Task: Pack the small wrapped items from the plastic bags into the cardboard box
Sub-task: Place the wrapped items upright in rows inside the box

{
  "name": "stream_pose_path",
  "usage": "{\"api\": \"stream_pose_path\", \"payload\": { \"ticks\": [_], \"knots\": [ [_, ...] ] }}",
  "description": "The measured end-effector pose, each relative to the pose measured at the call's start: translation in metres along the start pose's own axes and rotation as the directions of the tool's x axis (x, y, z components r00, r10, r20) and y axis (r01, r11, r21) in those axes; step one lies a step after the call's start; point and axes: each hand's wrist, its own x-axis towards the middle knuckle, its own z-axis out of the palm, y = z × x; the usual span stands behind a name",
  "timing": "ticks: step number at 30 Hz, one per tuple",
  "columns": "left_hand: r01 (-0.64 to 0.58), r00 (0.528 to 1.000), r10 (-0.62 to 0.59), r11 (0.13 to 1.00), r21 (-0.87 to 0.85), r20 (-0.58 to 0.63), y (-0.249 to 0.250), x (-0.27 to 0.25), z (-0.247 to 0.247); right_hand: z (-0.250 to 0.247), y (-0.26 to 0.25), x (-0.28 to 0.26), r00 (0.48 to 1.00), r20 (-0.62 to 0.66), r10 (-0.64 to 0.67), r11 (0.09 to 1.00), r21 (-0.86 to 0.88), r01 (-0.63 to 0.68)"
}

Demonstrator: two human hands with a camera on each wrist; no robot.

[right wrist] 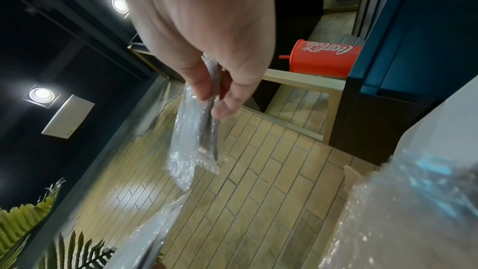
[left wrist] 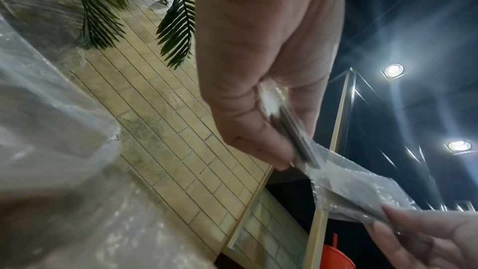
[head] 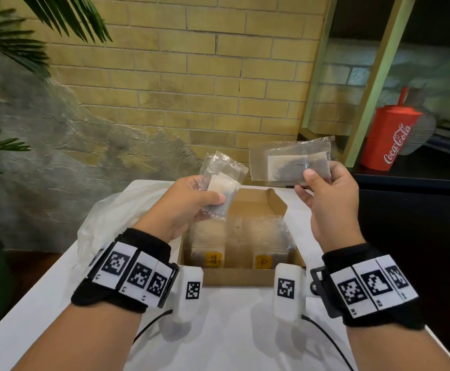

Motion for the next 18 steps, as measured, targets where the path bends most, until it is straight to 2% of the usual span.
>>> {"api": "stream_pose_path", "payload": {
  "ticks": [4,7,12,15,18],
  "knots": [
    [0.049,0.999,-0.049,0.998,-0.039,-0.003,0.001,0.000,0.006,0.005,-0.002,-0.005,0.998,-0.006,-0.064,0.997,-0.034,0.064],
    [0.091,0.996,-0.090,0.993,-0.075,0.017,0.003,-0.001,0.012,0.013,-0.003,-0.011,0.989,0.016,-0.147,0.981,-0.124,0.147],
    [0.164,0.984,-0.152,0.976,-0.144,0.087,0.007,-0.006,0.018,0.024,-0.004,-0.022,0.964,0.133,-0.230,0.941,-0.222,0.255],
    [0.163,0.986,-0.149,0.960,-0.228,0.079,0.009,-0.007,0.018,0.026,-0.005,-0.025,0.959,0.194,-0.205,0.942,-0.227,0.247],
    [0.146,0.989,-0.146,0.930,-0.339,0.025,0.009,-0.005,0.017,0.026,-0.005,-0.025,0.970,0.200,-0.141,0.972,-0.158,0.174]
  ]
}}
